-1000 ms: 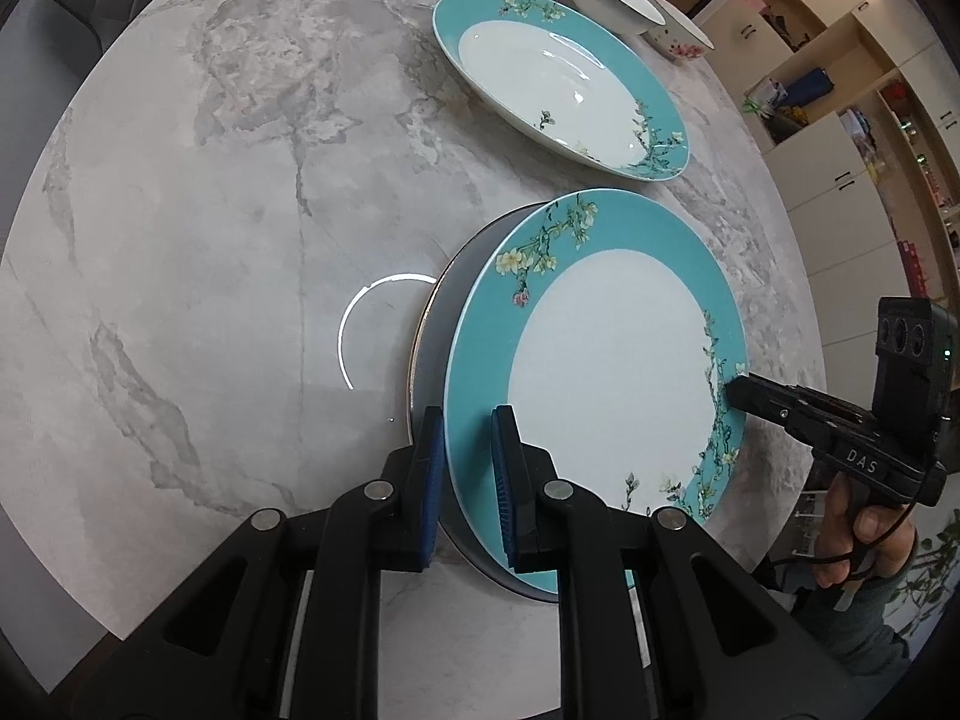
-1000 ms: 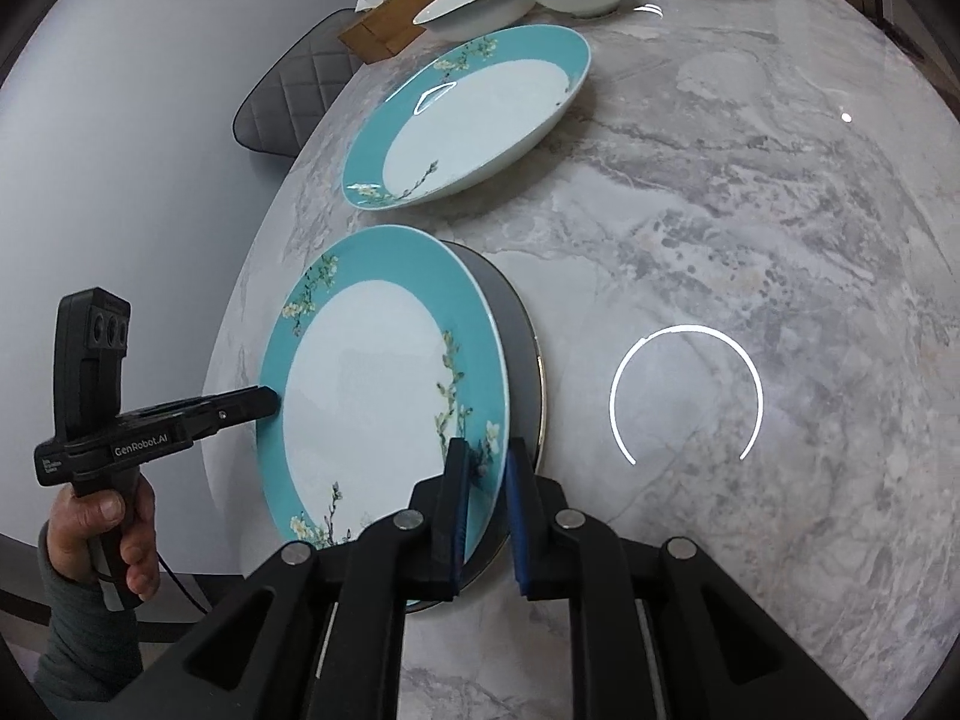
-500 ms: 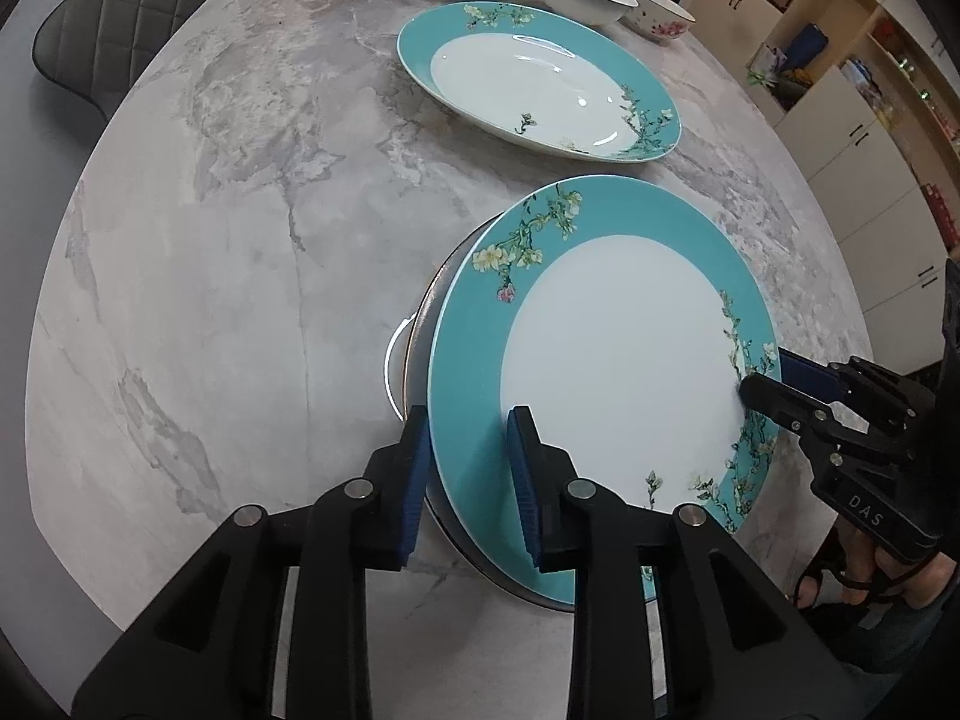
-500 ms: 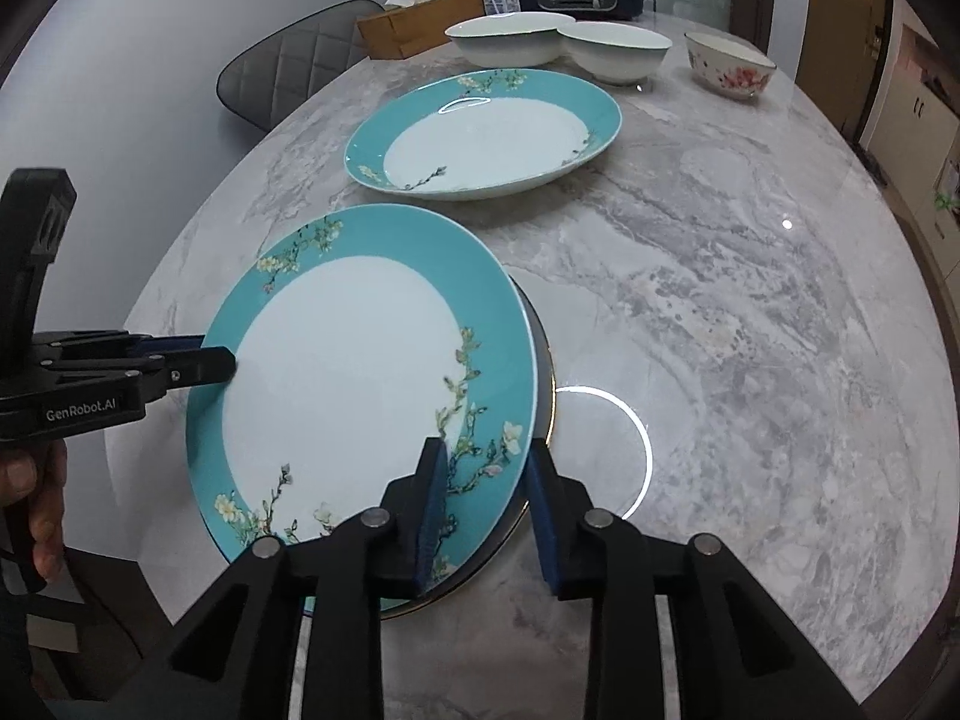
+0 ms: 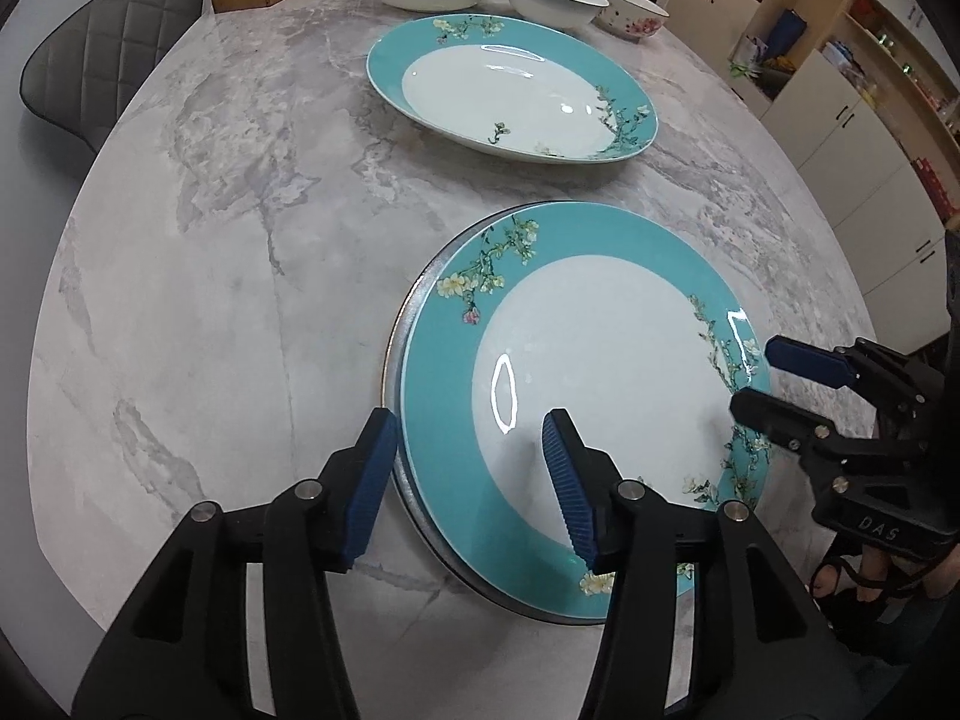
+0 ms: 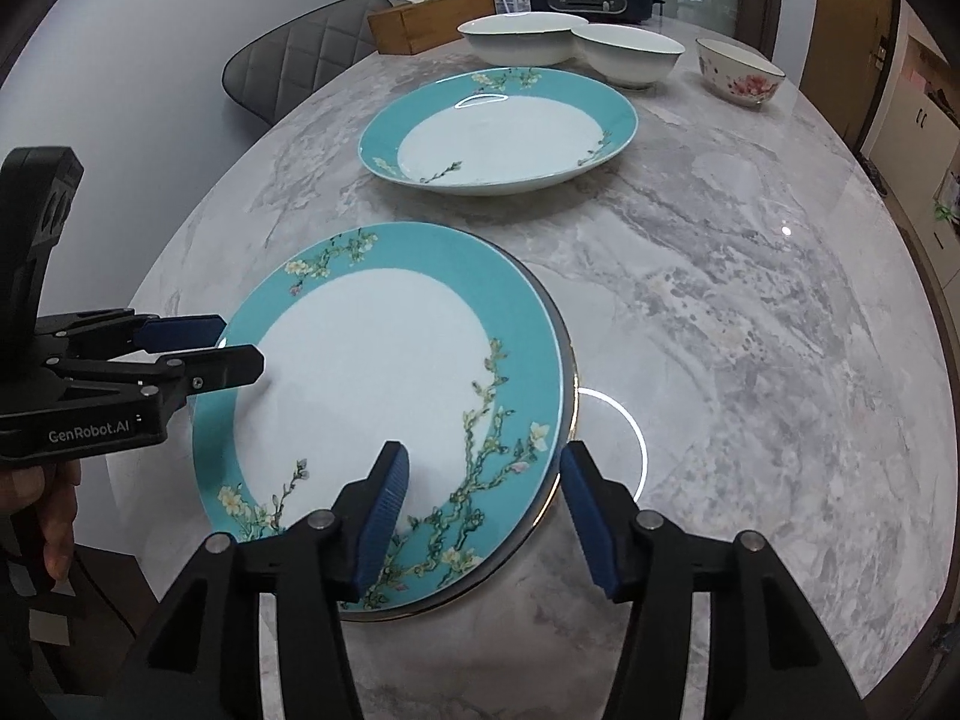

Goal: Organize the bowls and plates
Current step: 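Move the right gripper to the rim of the smaller teal plate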

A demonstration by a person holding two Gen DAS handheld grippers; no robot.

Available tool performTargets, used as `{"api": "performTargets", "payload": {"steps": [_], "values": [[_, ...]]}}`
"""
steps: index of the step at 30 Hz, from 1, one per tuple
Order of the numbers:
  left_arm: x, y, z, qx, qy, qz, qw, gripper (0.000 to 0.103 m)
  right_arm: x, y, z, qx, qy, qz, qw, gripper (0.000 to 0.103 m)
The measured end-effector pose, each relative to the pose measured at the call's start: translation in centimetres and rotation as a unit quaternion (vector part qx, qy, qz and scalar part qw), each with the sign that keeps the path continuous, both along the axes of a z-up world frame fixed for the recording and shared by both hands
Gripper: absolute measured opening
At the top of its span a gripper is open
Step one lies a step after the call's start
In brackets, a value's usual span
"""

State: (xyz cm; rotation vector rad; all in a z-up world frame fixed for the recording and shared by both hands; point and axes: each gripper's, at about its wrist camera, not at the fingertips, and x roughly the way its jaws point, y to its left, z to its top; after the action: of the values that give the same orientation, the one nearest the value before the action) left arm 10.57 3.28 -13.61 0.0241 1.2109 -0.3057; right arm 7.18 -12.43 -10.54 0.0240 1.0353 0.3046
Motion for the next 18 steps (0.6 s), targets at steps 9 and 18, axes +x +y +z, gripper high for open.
{"api": "performTargets", "payload": {"steps": [9,18], "values": [[0.3,5.2,1.4,-0.095,-0.003,0.044,0.9945,0.074,1.5,-5.3,3.7,0.096,-0.021,-0.032,0.995,0.089],[5.5,8.6,2.8,-0.127,-0.033,0.089,0.9873,0.103,7.7,-10.9,3.8,0.257,0.028,-0.053,0.964,0.103]]}}
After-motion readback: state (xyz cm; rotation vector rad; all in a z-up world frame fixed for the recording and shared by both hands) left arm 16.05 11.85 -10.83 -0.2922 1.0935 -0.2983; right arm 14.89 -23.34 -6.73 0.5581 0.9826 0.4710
